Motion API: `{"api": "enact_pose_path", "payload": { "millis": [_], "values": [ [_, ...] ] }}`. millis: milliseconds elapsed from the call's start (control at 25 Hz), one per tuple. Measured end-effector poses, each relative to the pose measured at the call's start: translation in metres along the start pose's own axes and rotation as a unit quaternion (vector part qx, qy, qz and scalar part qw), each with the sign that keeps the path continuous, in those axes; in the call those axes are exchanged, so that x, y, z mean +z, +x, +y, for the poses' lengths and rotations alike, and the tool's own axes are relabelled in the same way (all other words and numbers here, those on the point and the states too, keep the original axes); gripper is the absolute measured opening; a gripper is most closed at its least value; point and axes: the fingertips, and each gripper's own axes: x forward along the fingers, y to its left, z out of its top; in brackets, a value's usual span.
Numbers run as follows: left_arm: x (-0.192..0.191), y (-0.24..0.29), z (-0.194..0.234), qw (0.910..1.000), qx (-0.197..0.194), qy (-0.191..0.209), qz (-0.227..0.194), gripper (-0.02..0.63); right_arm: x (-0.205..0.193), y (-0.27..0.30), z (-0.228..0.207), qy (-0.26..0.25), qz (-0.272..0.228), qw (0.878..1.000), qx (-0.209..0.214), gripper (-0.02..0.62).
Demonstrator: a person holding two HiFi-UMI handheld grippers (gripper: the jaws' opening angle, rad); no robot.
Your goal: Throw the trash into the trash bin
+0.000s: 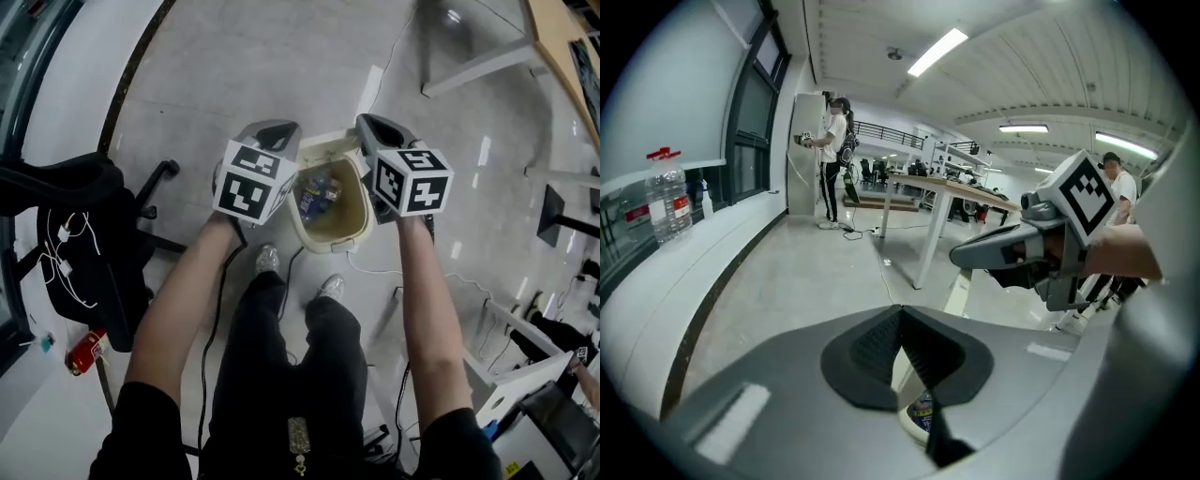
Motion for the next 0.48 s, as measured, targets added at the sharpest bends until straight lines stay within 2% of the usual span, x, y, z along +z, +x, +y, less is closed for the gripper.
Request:
{"api": "enact_pose_path", "payload": {
  "millis": [120,200,480],
  "values": [
    [-0.003,0.002,-0.008,0.9994,-0.031,-0.002,0.014,0.006,-0.006,-0.002,0.004,-0.012,0.020,1.000,0.003,0.003],
    [-0.005,0.000,-0.016,0.9987,-0.045,0.011,0.020,0.006,-0.009,-0.007,0.009,-0.027,0.026,0.999,0.002,0.003],
    [-0.030,-0.003,-0.058,0.9955,-0.069,0.048,0.045,0.006,-0.052,-0.044,0.013,-0.019,0.052,0.998,0.007,0.003]
  ]
}}
